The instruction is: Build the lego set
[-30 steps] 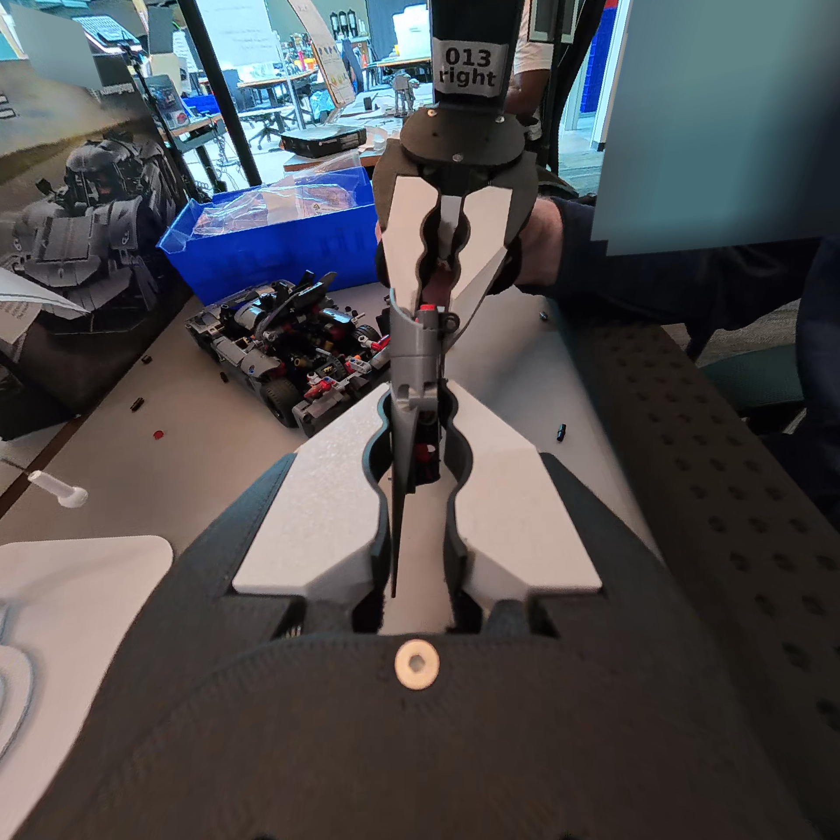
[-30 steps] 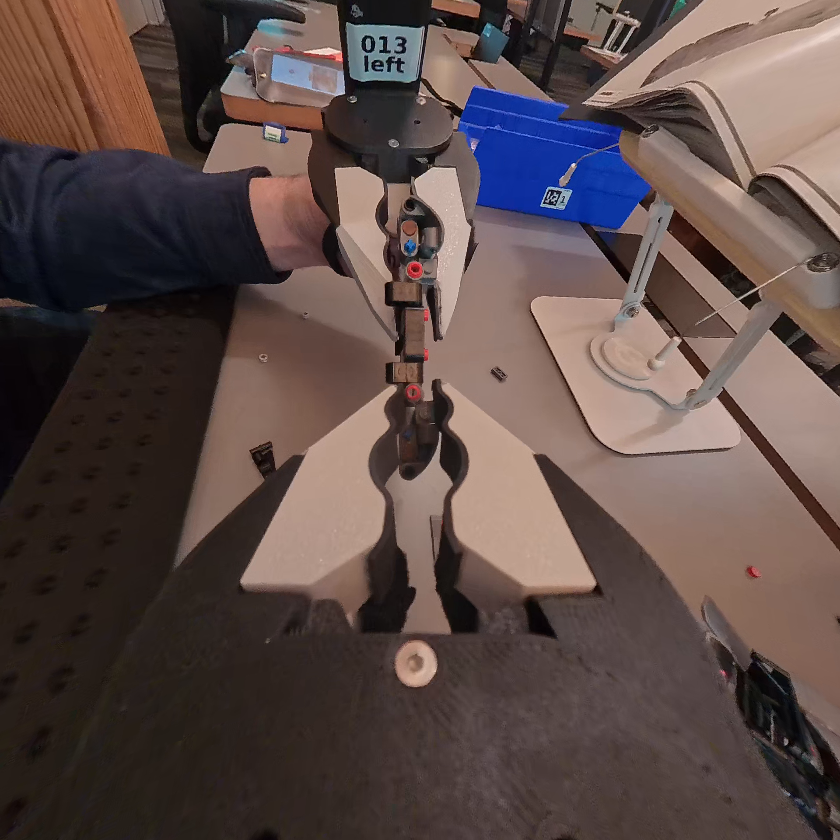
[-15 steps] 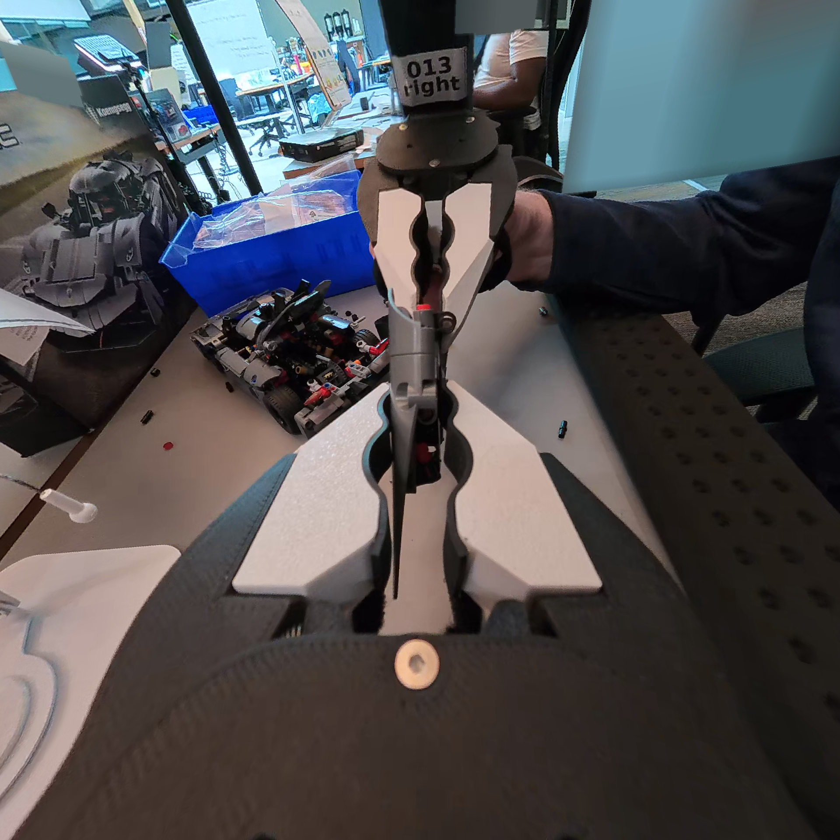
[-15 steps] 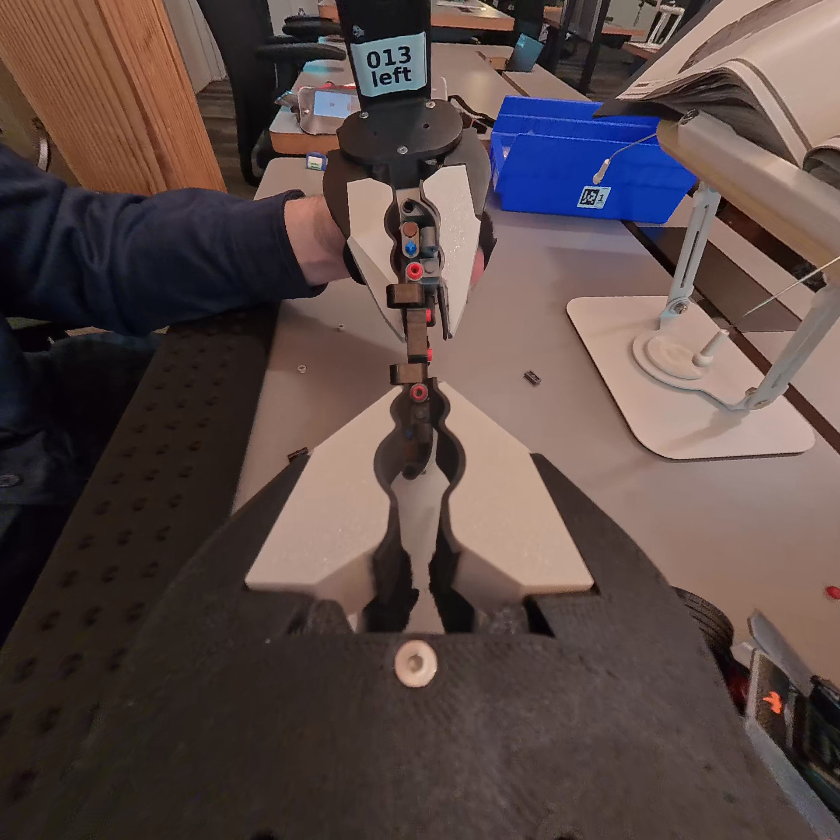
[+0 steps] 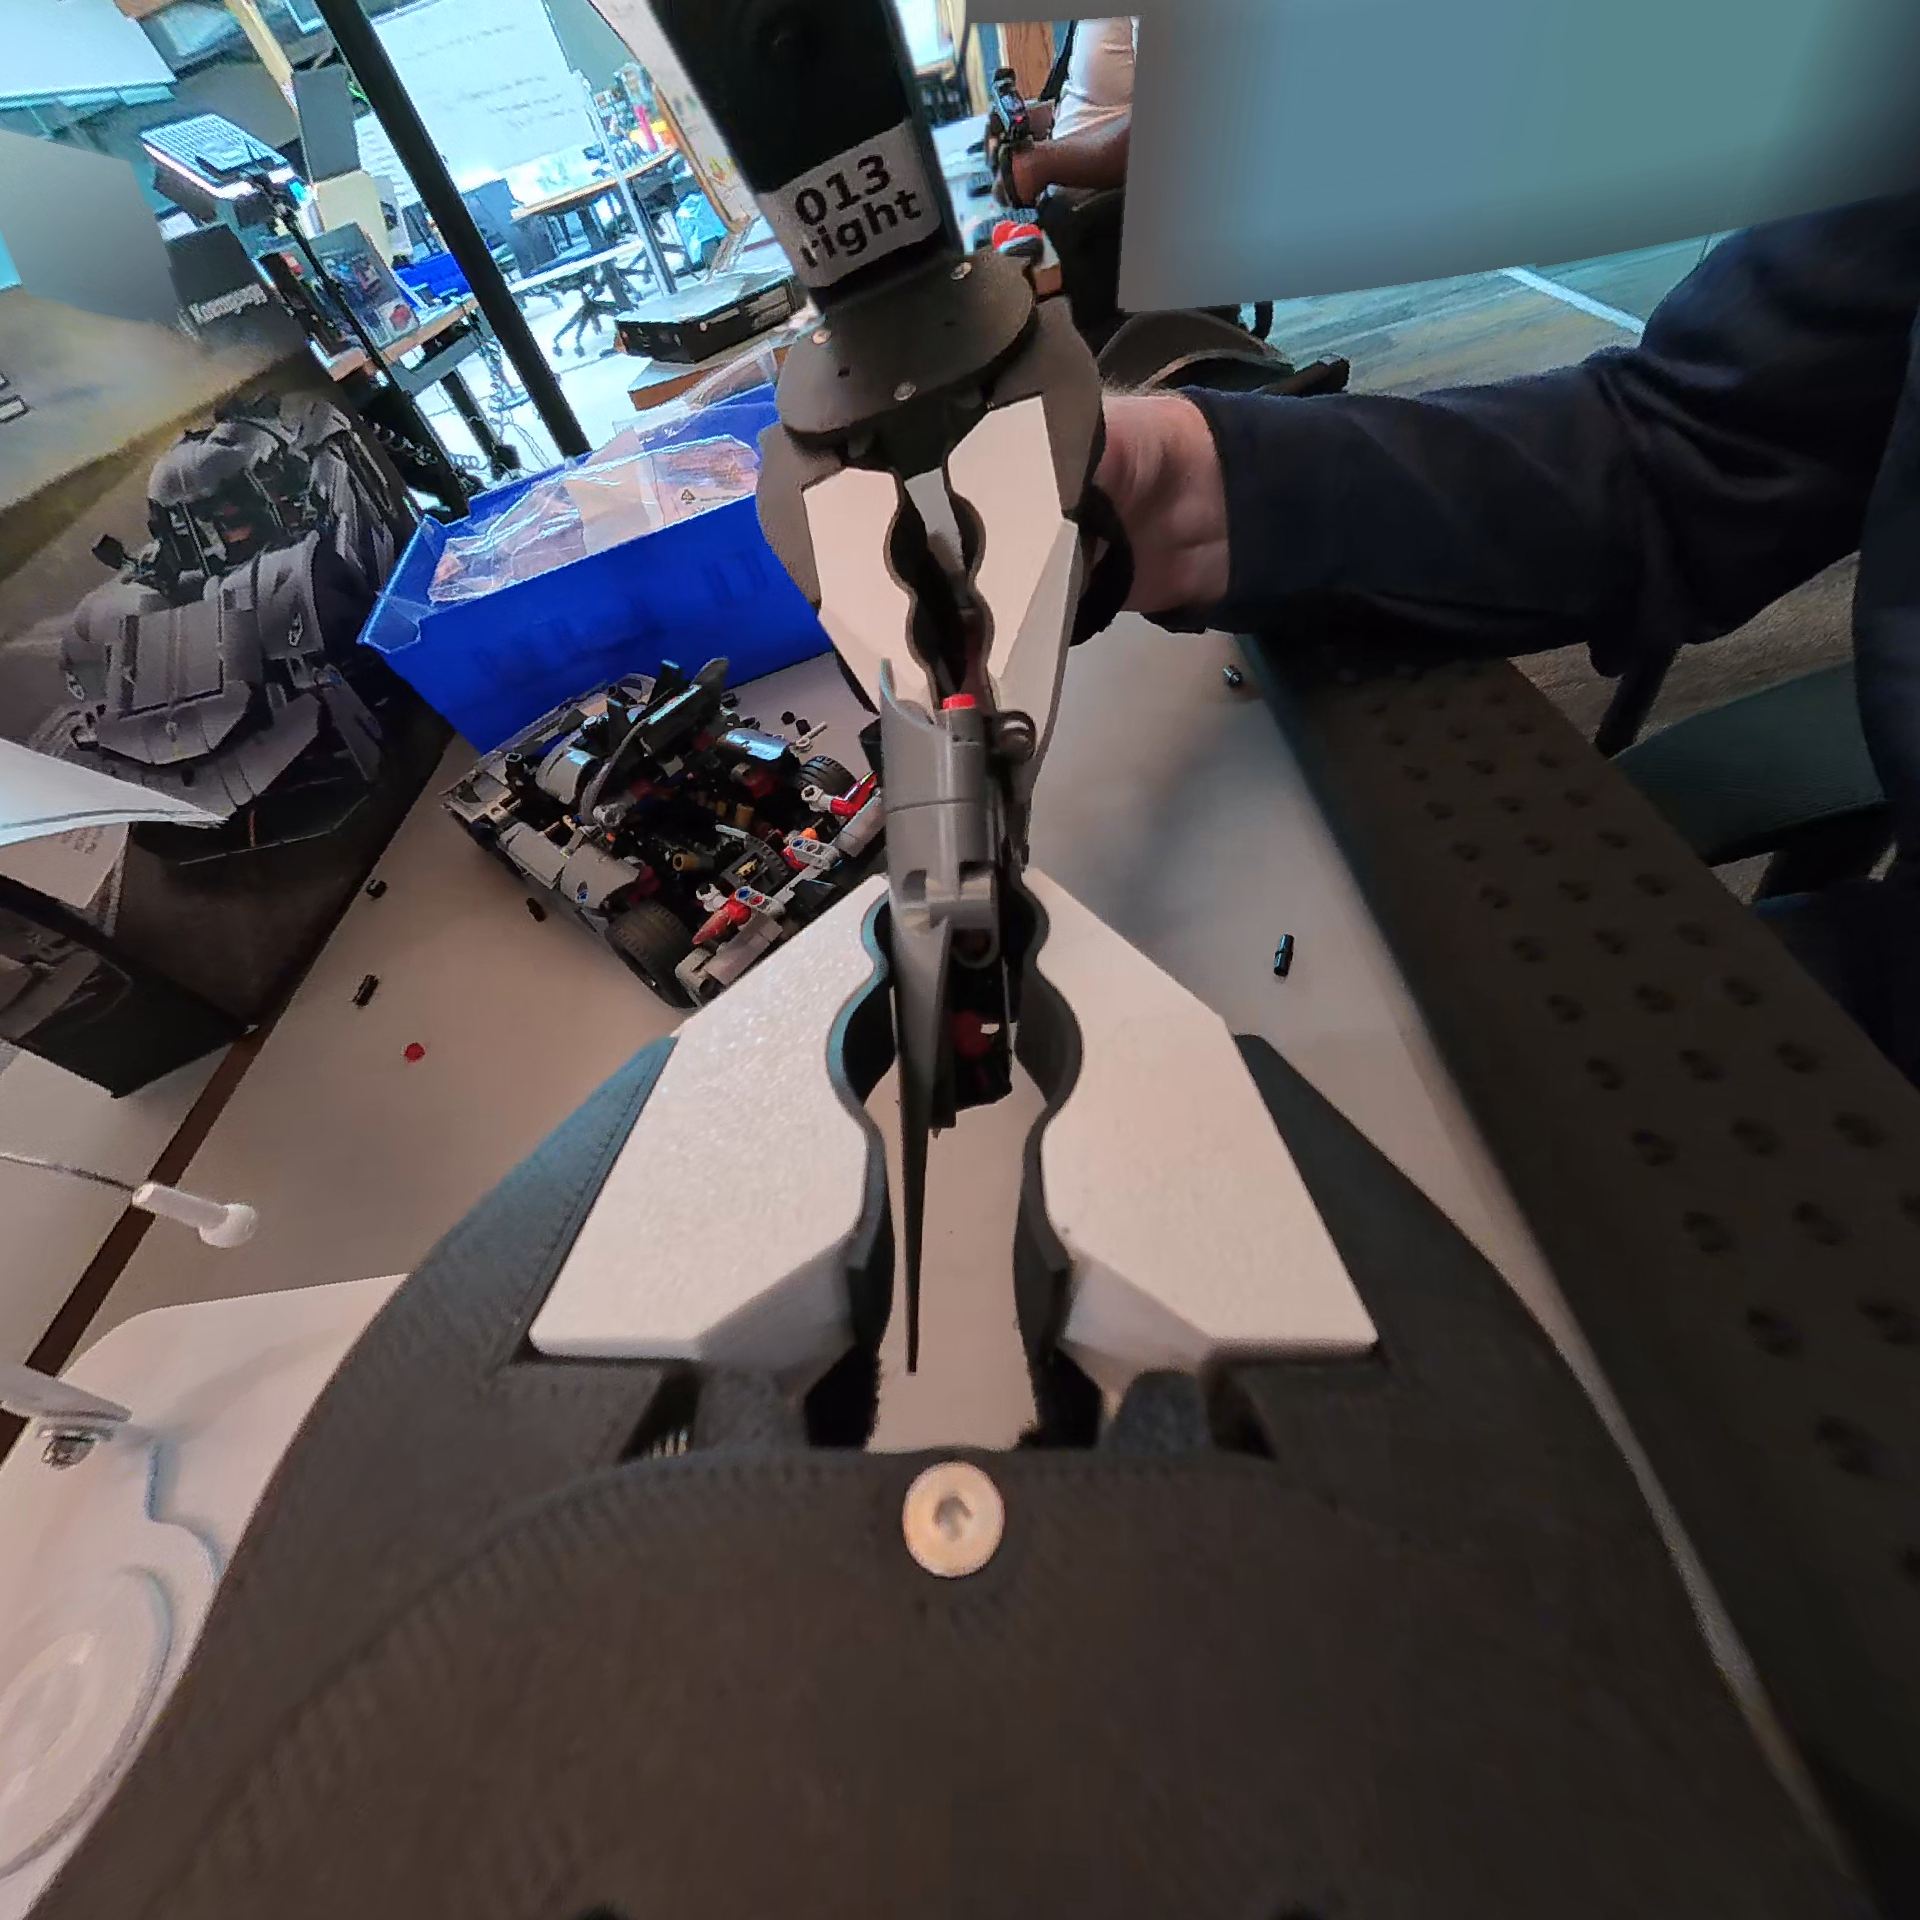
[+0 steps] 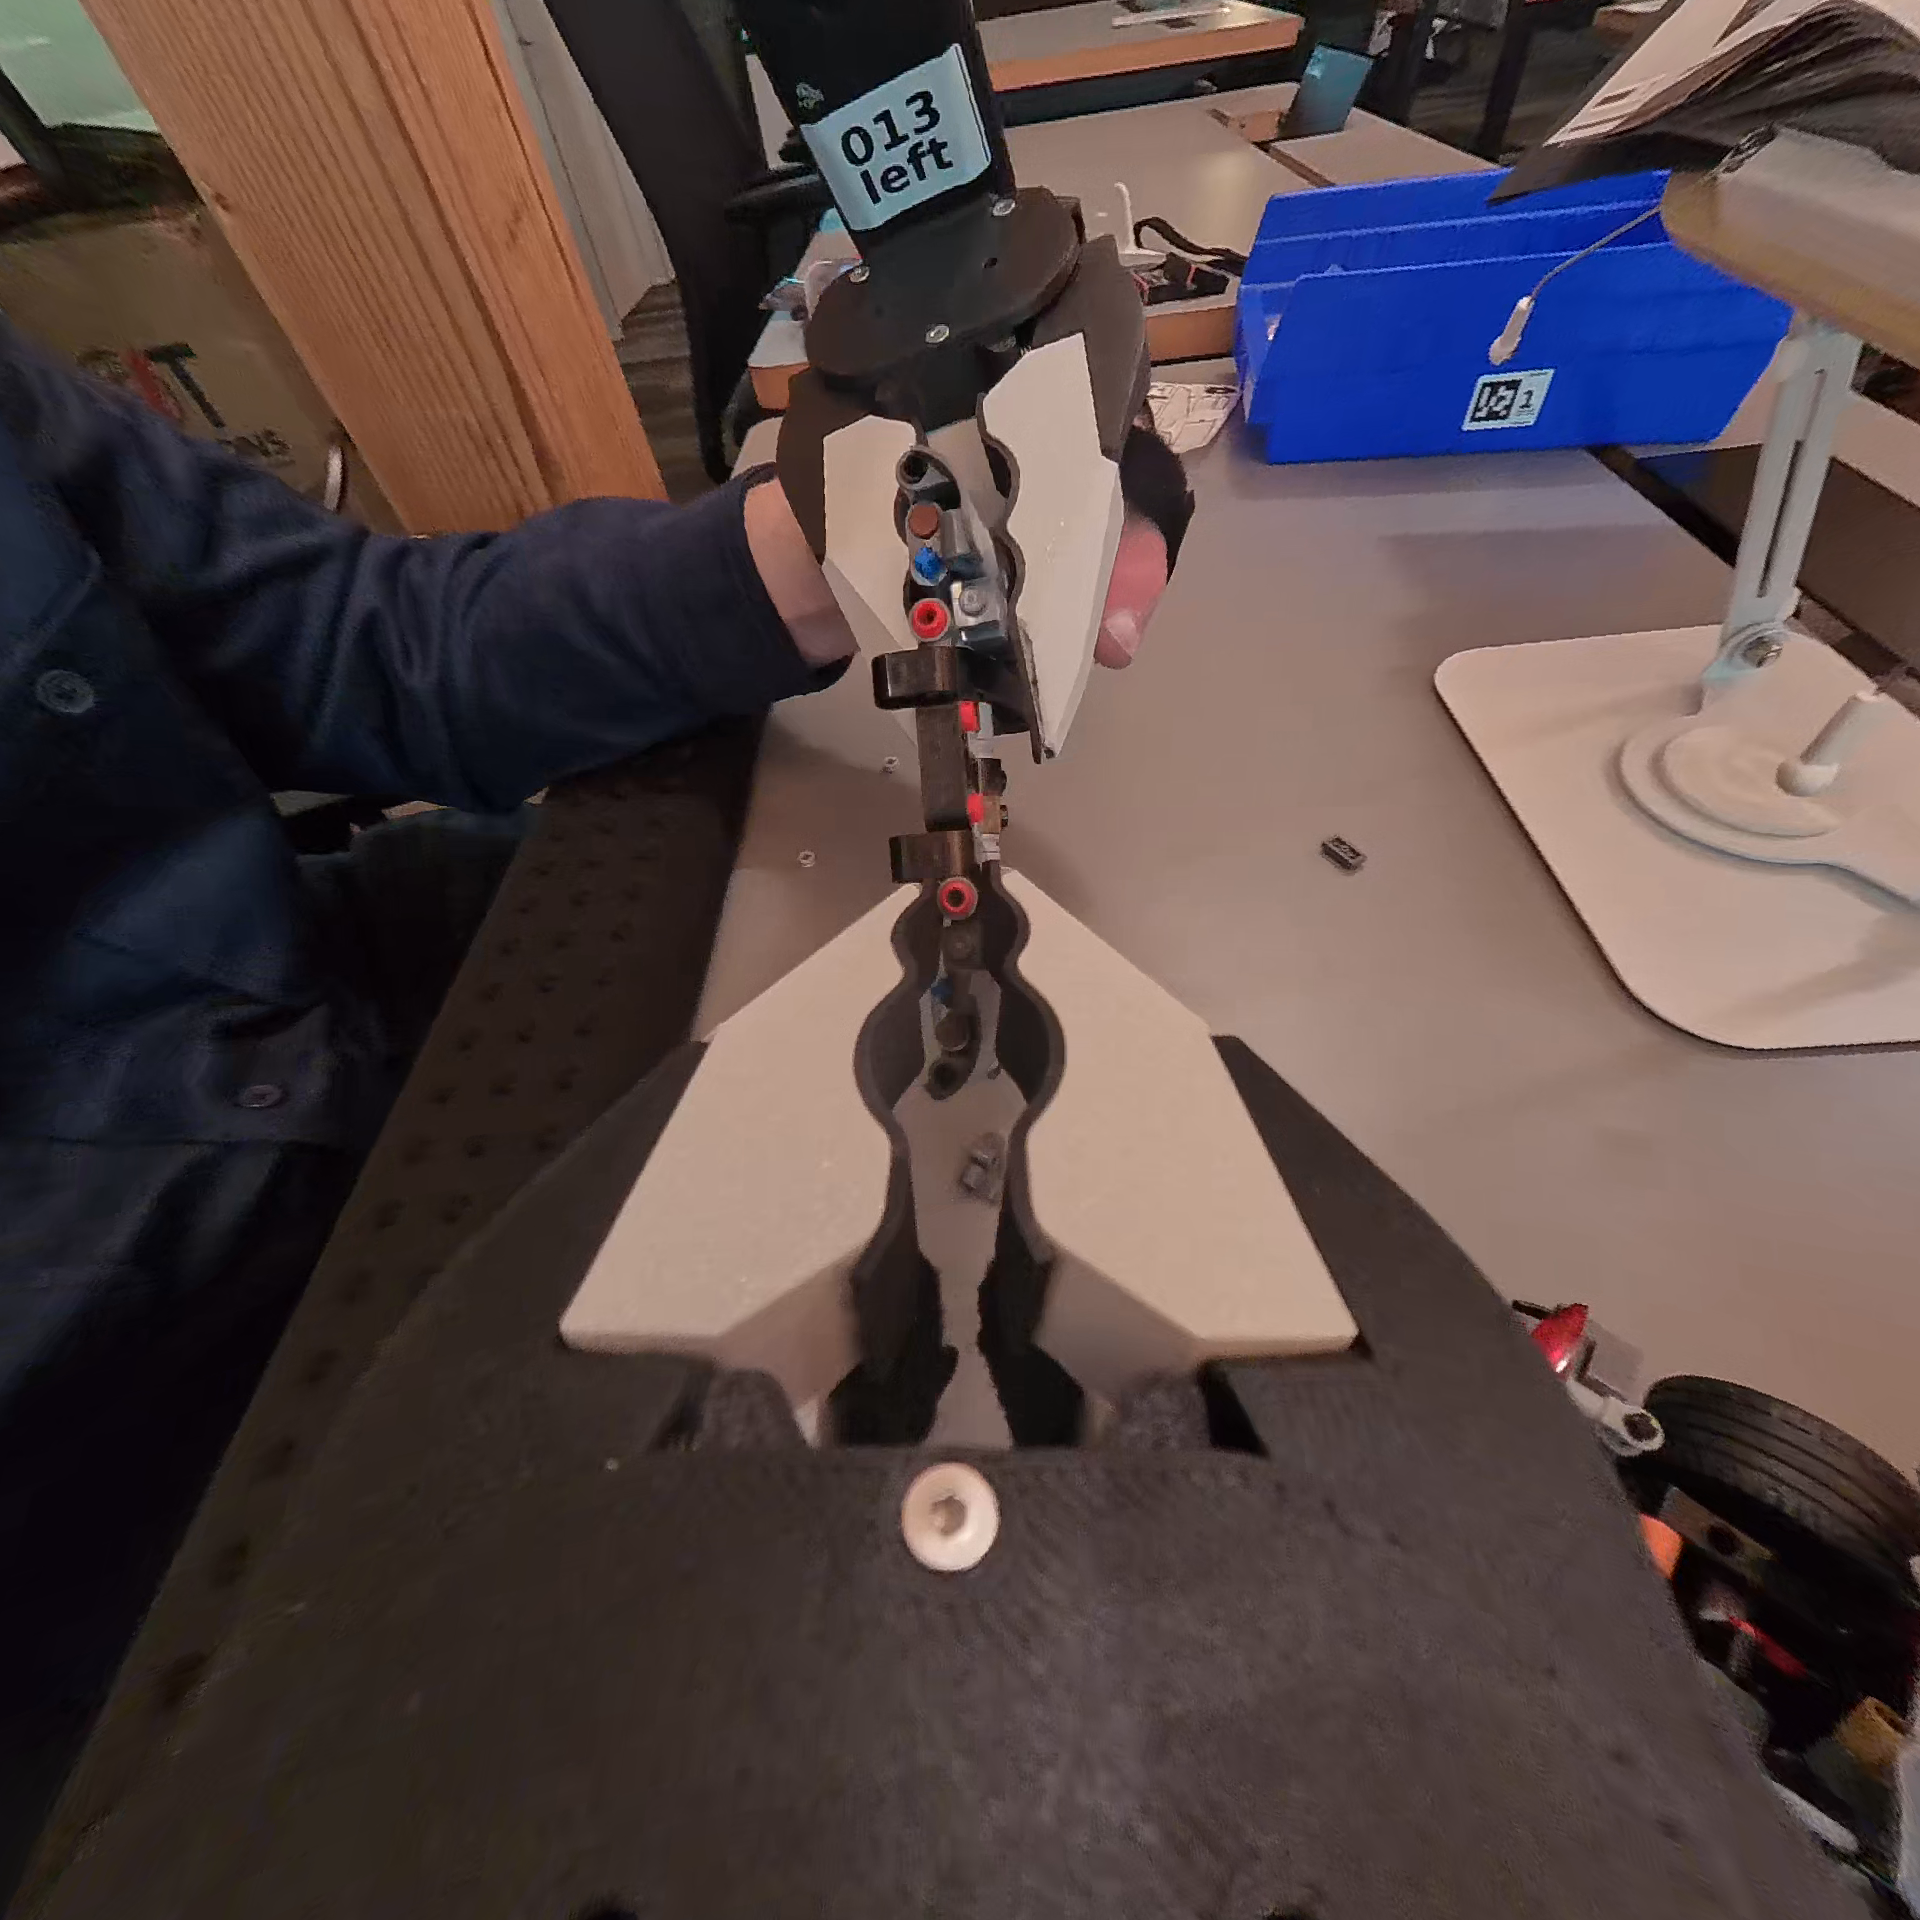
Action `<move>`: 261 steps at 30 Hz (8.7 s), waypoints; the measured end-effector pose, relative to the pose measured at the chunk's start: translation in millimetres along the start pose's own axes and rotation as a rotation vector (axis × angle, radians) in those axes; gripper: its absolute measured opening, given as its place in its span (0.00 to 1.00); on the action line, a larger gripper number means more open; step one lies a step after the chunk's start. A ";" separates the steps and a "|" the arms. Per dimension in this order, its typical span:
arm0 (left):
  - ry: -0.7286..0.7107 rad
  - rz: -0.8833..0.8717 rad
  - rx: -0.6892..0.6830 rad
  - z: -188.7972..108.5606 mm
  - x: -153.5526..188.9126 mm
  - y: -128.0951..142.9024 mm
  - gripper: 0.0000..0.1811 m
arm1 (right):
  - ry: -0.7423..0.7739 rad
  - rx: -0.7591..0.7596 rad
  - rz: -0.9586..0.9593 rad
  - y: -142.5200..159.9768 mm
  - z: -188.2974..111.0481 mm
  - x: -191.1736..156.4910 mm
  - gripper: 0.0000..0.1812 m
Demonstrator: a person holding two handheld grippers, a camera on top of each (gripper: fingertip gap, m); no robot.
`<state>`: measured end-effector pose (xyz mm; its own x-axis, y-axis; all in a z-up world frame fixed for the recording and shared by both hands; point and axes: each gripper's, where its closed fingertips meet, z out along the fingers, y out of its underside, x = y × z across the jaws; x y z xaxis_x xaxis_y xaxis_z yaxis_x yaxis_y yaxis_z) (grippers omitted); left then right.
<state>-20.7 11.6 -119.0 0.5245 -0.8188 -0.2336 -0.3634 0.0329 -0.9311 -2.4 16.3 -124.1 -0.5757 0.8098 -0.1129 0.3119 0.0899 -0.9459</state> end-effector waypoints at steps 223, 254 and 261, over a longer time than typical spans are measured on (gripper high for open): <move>0.097 -0.303 -0.072 6.4 -6.5 63.7 0.07 | 0.550 -0.389 -0.696 28.4 18.0 42.9 0.04; 0.083 -0.225 -0.119 8.0 -2.0 62.6 0.07 | 0.698 -0.035 -0.347 -25.9 -90.7 39.3 0.10; 0.083 -0.236 -0.119 8.3 -3.4 63.0 0.07 | 0.784 -0.312 -0.019 72.6 -128.9 38.0 0.07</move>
<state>-39.0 21.2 -179.2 0.5421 -0.8402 0.0147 -0.3286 -0.2281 -0.9165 95.8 128.4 -157.9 0.0727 0.9641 0.2554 0.5685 0.1703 -0.8048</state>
